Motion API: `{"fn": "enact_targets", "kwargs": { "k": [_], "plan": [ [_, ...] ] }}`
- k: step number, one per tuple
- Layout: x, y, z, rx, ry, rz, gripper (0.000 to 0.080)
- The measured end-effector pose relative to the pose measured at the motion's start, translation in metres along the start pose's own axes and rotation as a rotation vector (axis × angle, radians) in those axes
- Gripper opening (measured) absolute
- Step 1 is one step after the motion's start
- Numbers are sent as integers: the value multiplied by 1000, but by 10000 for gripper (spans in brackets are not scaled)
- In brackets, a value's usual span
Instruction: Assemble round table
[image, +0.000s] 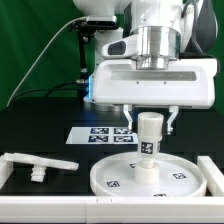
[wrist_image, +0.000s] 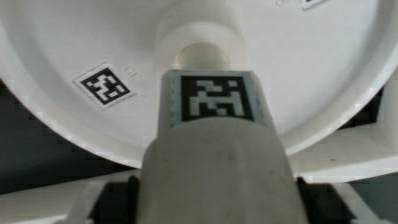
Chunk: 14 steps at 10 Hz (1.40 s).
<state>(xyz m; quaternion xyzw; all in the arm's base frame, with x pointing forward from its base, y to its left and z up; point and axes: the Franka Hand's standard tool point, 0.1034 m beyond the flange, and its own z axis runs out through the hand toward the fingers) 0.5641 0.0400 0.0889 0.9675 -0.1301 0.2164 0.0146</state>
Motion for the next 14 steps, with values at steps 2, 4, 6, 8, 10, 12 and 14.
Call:
{"fn": "enact_targets", "kwargs": {
  "k": [2,4,6,8,10,12,14],
  "plan": [
    [-5,0,6,-7,-9,-7,407],
    [-6,1,10,-10,1,-12,407],
    [-4,0,11,-7,38,-20,407],
    [-4,0,11,-7,38,-26,415],
    [-5,1,11,-11,2,-43,635],
    [7,5,-4,3,-36,-36,645],
    [-1,5,-1,-6,-167,-25,649]
  ]
}}
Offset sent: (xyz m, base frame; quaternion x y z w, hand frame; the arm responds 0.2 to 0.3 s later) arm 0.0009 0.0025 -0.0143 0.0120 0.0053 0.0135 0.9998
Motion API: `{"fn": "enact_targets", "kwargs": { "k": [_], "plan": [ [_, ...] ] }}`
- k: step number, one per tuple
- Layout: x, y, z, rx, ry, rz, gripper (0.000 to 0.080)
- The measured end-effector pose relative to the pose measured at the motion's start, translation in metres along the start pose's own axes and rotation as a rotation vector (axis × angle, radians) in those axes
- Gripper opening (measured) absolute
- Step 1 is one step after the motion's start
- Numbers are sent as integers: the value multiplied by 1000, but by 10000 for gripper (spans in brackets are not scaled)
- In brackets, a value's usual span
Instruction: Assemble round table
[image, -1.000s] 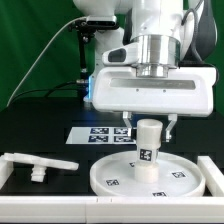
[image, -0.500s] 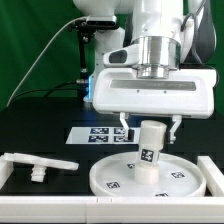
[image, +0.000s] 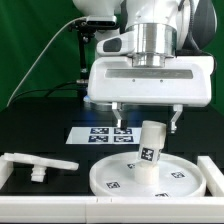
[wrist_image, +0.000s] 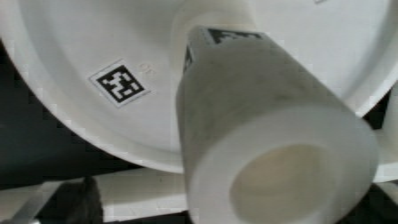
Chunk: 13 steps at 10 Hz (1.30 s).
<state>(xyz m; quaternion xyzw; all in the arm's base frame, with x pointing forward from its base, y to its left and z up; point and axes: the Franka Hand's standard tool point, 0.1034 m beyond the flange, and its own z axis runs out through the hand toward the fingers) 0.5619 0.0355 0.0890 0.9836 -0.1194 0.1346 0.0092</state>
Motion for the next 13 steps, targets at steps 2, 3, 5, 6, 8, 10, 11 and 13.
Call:
{"fn": "enact_targets", "kwargs": {
  "k": [2,3,5,6,8,10,11,13],
  "plan": [
    [3,-3,2,-4,-129,18,649],
    [-3,-5,4,-8,-180,15,649],
    [1,-7,4,-10,-209,14,649],
    [0,-6,4,-10,-210,15,649],
    [0,-6,4,-13,-210,34,619],
    [0,-6,4,-20,-210,112,442],
    [0,-6,4,-27,-210,180,396],
    [1,-6,5,-44,-202,328,396]
  ]
}}
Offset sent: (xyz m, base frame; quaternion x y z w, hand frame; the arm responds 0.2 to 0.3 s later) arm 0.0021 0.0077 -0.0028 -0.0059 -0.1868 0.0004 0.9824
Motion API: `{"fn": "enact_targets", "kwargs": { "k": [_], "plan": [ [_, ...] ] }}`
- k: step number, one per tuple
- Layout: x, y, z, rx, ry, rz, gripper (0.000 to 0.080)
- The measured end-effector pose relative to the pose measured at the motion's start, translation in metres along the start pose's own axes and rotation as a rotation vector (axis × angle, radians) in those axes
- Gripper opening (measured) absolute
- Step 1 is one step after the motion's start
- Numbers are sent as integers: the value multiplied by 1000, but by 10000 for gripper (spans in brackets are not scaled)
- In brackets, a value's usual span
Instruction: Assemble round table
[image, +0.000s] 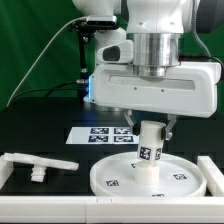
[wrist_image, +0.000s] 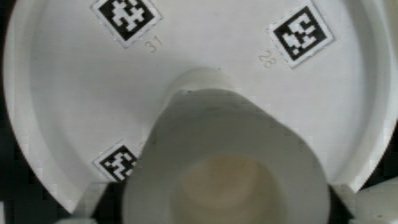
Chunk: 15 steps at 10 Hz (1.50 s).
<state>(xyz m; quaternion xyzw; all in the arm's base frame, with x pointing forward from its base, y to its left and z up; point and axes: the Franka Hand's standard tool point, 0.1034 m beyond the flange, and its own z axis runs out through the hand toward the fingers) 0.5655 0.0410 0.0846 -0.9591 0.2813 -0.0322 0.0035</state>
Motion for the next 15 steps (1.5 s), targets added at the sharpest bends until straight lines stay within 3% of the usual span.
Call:
{"fn": "enact_targets", "kwargs": {
  "k": [3,7,9,11,13,15],
  "plan": [
    [5,6,0,29,-21,345,396],
    [8,16,3,110,-106,886,396],
    [10,20,4,118,-111,916,395],
    [8,13,2,115,-98,743,610],
    [1,1,-1,116,-75,431,642],
    [1,1,-2,118,-60,314,648]
  ]
}}
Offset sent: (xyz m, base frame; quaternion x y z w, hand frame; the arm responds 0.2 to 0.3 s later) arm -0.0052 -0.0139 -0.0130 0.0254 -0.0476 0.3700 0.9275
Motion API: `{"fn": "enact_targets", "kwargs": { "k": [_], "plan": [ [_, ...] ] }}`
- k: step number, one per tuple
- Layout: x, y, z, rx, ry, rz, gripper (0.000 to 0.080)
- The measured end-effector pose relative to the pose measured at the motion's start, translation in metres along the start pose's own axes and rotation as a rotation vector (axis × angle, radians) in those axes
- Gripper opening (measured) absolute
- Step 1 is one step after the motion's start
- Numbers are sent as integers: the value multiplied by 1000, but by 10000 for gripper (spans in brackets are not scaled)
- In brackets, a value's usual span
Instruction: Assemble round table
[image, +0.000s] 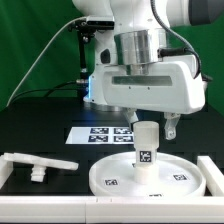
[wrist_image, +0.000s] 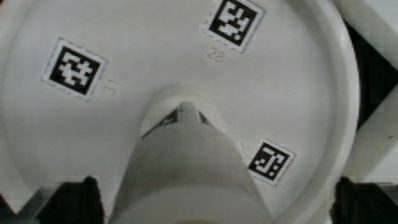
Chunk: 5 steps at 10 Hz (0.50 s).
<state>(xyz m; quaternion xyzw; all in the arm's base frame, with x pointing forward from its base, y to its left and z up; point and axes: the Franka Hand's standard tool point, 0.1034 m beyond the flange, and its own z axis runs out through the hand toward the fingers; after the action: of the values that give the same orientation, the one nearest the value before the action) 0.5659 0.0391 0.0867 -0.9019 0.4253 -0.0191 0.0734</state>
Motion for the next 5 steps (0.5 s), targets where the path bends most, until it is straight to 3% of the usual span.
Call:
{"fn": "enact_targets", "kwargs": {
  "k": [5],
  "plan": [
    [15,6,2,-32,122,-690,649]
  ]
}}
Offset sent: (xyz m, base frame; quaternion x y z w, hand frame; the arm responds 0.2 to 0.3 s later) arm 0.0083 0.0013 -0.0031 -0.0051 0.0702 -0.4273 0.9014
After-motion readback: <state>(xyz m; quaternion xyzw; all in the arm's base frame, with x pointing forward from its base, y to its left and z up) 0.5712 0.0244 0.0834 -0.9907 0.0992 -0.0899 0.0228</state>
